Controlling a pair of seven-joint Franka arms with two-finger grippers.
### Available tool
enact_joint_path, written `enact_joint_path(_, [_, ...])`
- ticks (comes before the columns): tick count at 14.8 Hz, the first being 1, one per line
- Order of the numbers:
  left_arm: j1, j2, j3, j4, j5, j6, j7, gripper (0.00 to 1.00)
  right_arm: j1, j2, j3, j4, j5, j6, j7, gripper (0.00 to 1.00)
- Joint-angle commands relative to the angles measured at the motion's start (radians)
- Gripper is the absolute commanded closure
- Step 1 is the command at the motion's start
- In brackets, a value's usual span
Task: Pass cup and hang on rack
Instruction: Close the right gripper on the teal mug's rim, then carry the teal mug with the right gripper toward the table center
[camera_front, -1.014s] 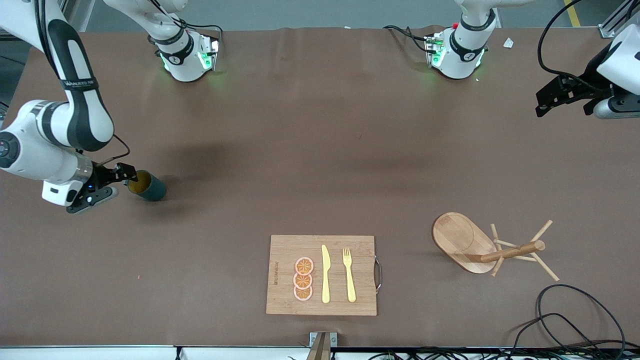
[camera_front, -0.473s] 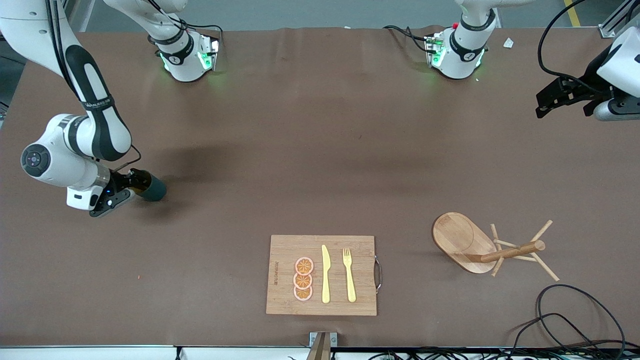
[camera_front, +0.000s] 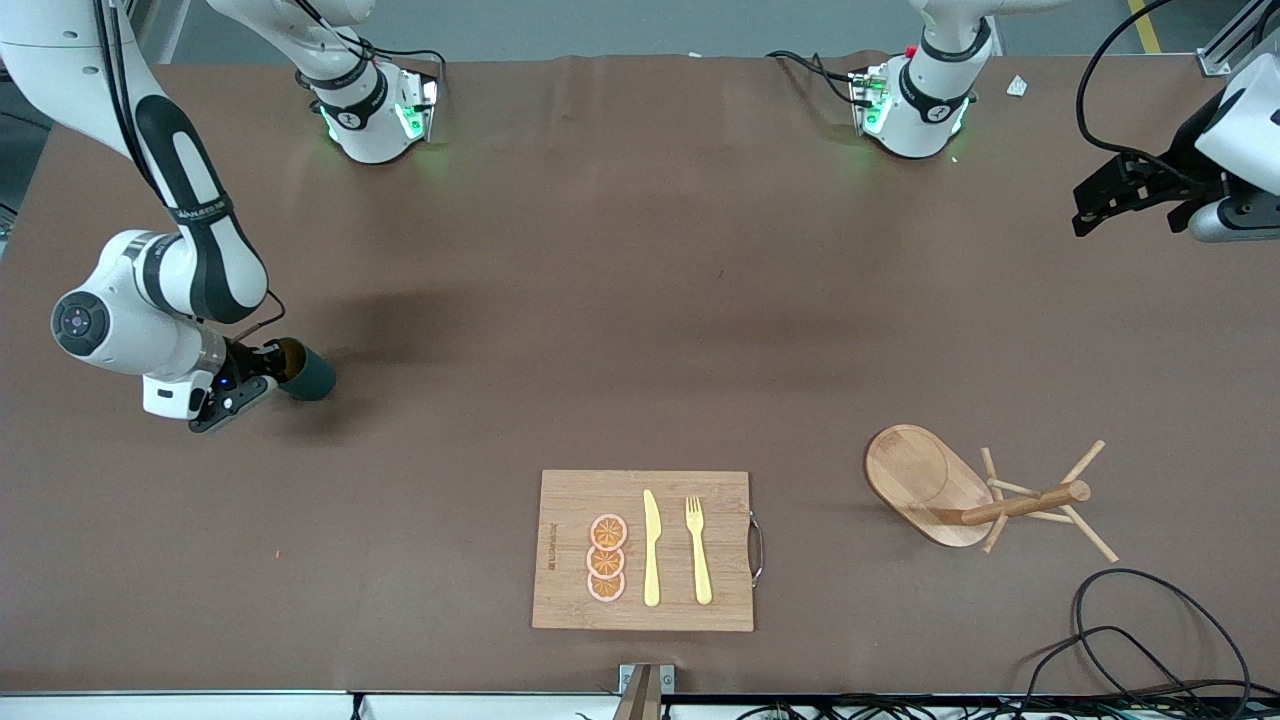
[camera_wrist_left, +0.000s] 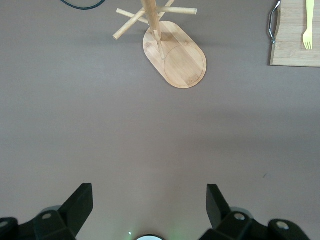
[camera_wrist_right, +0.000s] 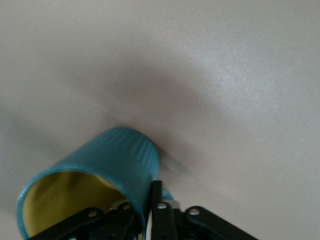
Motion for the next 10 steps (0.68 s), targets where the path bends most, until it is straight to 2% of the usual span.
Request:
enact_joint_path(1, [0.003,0.007,-0.002,0.023,0.014,-0.016,-0.003,0.00,-0.001,-0.030,0.017,0.066,0.015,-0.138,0.074,1.00])
enact_joint_path(5, [0.003,0.007,-0.002,0.021,0.014,-0.016,-0.002,0.00,0.119,-0.116,0.019,0.076,0.059,-0.251,0.329,1.00])
enact_joint_path(10, [0.023,0.007,-0.004,0.021,0.014,-0.016,0.003,0.00,0.319,-0.182,0.019,0.068,0.087,-0.291,0.730,1.00])
